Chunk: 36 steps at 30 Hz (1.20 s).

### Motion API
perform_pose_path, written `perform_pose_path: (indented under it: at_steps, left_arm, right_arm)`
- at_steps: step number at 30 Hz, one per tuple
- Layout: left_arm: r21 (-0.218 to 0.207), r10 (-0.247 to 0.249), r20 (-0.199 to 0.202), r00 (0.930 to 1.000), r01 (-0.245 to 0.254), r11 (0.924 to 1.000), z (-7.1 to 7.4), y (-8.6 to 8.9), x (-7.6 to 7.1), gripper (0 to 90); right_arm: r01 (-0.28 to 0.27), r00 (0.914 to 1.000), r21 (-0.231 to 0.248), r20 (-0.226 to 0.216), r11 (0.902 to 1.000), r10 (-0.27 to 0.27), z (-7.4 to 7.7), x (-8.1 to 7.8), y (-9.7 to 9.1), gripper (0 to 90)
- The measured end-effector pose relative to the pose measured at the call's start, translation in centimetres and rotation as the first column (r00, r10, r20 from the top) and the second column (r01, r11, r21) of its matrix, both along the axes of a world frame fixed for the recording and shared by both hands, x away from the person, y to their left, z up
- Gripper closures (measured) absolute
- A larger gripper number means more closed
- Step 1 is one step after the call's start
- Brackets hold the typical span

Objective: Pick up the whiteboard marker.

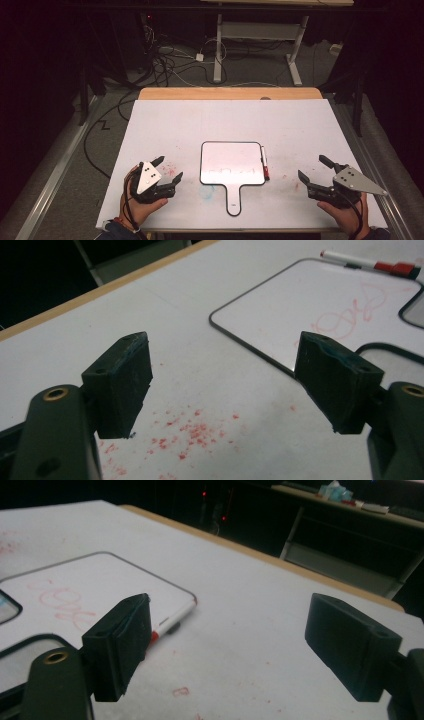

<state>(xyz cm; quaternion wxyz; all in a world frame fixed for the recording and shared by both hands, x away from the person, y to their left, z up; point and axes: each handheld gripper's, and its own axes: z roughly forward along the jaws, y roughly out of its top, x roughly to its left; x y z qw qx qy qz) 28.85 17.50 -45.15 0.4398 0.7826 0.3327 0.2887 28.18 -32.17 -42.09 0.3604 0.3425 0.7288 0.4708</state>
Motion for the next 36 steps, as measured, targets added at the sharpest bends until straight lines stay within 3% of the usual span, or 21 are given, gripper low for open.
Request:
perform_pose_path:
  at_steps: [7, 9, 10, 13, 14, 17, 18, 19, 21, 22, 23, 25, 26, 27, 30, 32, 34, 35, 36]
  left_arm:
    - [0.028, -0.051, -0.034, 0.9981, 0.052, 0.9982, -0.7, -1.0, 0.5, 22.5]
    - [0.027, -0.071, -0.039, 0.9967, 0.072, 0.997, -0.8, -1.2, 0.5, 22.4]
    - [0.035, -0.08, -0.037, 0.9961, 0.081, 0.9961, -0.9, -1.3, 0.5, 22.4]
    - [0.052, -0.091, -0.041, 0.995, 0.093, 0.9943, -0.9, -1.6, 0.5, 22.5]
    - [0.052, -0.095, -0.042, 0.9946, 0.097, 0.9939, -0.9, -1.7, 0.5, 22.4]
    - [0.093, -0.091, -0.035, 0.9953, 0.094, 0.9913, -1.0, -1.9, 0.5, 22.5]
    - [0.109, -0.091, -0.035, 0.9952, 0.095, 0.9896, -1.1, -1.9, 0.5, 22.5]
    - [0.112, -0.093, -0.042, 0.9948, 0.097, 0.9889, -1.2, -2.0, 0.6, 22.5]
    - [0.12, -0.088, -0.052, 0.9948, 0.094, 0.9883, -1.4, -2.0, 0.7, 22.5]
    - [0.122, -0.087, -0.055, 0.9947, 0.093, 0.9882, -1.4, -2.0, 0.8, 22.5]
    - [0.12, -0.088, -0.057, 0.9945, 0.094, 0.9883, -1.4, -2.0, 0.8, 22.5]
    - [0.126, -0.087, -0.059, 0.9944, 0.094, 0.9876, -1.5, -2.0, 0.8, 22.5]
    - [0.128, -0.088, -0.06, 0.9943, 0.095, 0.9872, -1.5, -2.0, 0.7, 22.4]
    - [0.128, -0.09, -0.061, 0.9941, 0.097, 0.987, -1.5, -2.0, 0.7, 22.4]
    - [0.137, -0.092, -0.063, 0.9937, 0.1, 0.9855, -1.5, -2.0, 0.6, 22.8]
    - [0.154, -0.09, -0.056, 0.9943, 0.098, 0.9832, -1.5, -2.1, 0.6, 22.8]
    - [0.156, -0.099, -0.058, 0.9934, 0.107, 0.9819, -1.6, -2.2, 0.5, 22.8]
    - [0.155, -0.1, -0.058, 0.9933, 0.108, 0.982, -1.6, -2.2, 0.5, 22.8]
    - [0.156, -0.1, -0.059, 0.9932, 0.109, 0.9818, -1.5, -2.3, 0.5, 22.8]
  right_arm:
    - [-0.028, 0.9985, -0.01, -0.048, 0.9996, 0.027, -0.6, 0.3, 0.2, 22.7]
    - [-0.061, 0.9941, -0.017, -0.092, 0.998, 0.059, -0.8, 0.6, 0.2, 23.6]
    - [-0.061, 0.9941, -0.017, -0.092, 0.998, 0.059, -0.8, 0.6, 0.2, 23.6]
    - [-0.088, 0.9843, -0.002, -0.154, 0.9961, 0.087, -1.0, 1.0, 0.3, 24.4]
    - [-0.103, 0.9744, 0.007, -0.2, 0.9946, 0.102, -1.3, 1.4, 0.5, 24.6]
    - [-0.122, 0.9622, 0.024, -0.243, 0.9923, 0.124, -1.7, 1.7, 0.6, 25.3]
    - [-0.123, 0.9509, 0.026, -0.283, 0.9921, 0.125, -2.0, 2.1, 0.6, 25.5]
    - [-0.123, 0.9509, 0.026, -0.283, 0.9921, 0.125, -2.0, 2.1, 0.6, 25.5]
    - [-0.12, 0.9407, 0.024, -0.317, 0.9925, 0.121, -2.2, 2.5, 0.8, 27.0]
    - [-0.129, 0.9294, 0.025, -0.345, 0.9913, 0.13, -2.4, 3.0, 1.0, 30.1]
    - [-0.129, 0.9294, 0.025, -0.345, 0.9913, 0.13, -2.4, 3.0, 1.0, 30.1]
    - [-0.136, 0.9204, 0.002, -0.37, 0.9907, 0.127, -2.5, 3.4, 1.5, 32.0]
    - [-0.157, 0.9051, 0.016, -0.398, 0.9875, 0.15, -2.5, 3.8, 2.1, 35.0]
    - [-0.157, 0.9051, 0.016, -0.398, 0.9875, 0.15, -2.5, 3.8, 2.1, 35.0]
    - [-0.171, 0.8838, 0.024, -0.438, 0.9849, 0.164, -2.6, 4.5, 3.0, 40.4]
    - [-0.168, 0.8787, 0.02, -0.45, 0.9856, 0.159, -2.5, 5.0, 3.6, 40.6]
    - [-0.167, 0.8681, 0.019, -0.471, 0.9858, 0.156, -2.3, 5.9, 4.1, 41.5]
    - [-0.158, 0.8583, 0.051, -0.487, 0.9862, 0.163, -1.9, 7.1, 4.5, 43.0]
    - [-0.151, 0.8545, 0.054, -0.495, 0.9871, 0.158, -1.7, 7.8, 4.8, 42.9]
